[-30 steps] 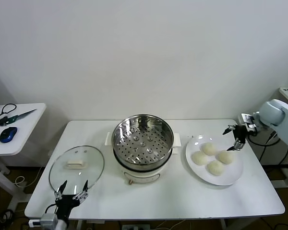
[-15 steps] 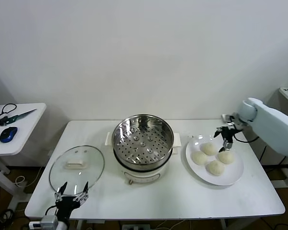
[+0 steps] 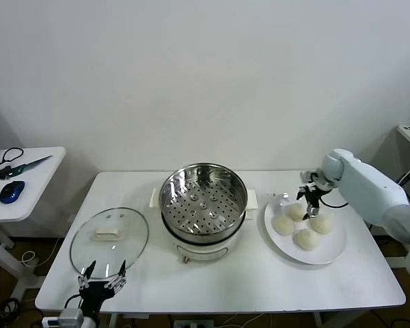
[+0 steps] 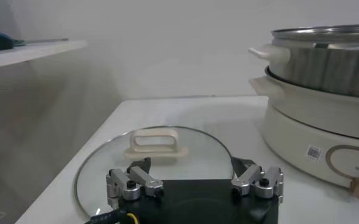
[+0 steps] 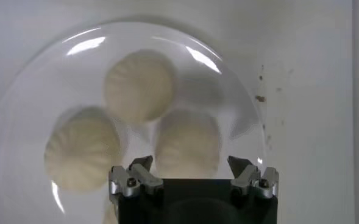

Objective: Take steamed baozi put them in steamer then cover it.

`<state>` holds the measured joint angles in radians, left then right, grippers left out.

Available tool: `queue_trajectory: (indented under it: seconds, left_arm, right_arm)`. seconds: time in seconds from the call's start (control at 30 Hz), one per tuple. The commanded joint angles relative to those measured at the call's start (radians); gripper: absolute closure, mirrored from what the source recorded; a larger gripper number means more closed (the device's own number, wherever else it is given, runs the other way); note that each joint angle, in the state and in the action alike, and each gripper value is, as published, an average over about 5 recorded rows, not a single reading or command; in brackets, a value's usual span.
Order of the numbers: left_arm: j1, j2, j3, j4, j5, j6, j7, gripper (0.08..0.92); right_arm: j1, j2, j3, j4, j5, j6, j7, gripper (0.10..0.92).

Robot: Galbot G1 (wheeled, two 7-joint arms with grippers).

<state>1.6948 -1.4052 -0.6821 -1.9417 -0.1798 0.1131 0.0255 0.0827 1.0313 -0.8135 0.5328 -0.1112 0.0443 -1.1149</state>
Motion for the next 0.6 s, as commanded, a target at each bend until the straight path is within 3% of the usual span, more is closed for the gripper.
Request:
queue_trajectory:
  seconds: [0.03, 0.6]
  left_arm:
    - [0.000, 0.000, 0.001, 0.001, 0.001, 0.000, 0.000, 0.177]
    - [0.002, -0.009, 0.005, 0.001, 0.009, 0.001, -0.002, 0.177]
  right_arm:
    - [-0.020, 0.044, 0.033, -0.049, -0.043, 0.004, 0.007, 0.203]
    - [0.000, 0.037, 0.022, -0.037, -0.067, 0.006, -0.002, 0.312]
